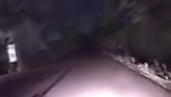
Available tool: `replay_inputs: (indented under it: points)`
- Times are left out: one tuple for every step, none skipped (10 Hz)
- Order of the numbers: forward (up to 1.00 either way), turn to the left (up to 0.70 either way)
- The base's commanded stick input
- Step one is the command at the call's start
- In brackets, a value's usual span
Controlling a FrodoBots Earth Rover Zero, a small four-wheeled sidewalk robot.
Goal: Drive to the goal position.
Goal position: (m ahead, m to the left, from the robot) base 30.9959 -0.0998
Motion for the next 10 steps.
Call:
replay_inputs:
  points:
    - [0.50,0.00]
    - [0.50,0.00]
    - [0.50,0.00]
    - [0.50,0.00]
    - [0.50,0.00]
    - [0.50,0.00]
    - [0.50,0.00]
    - [0.50,0.00]
    - [0.50,0.00]
    - [0.50,0.00]
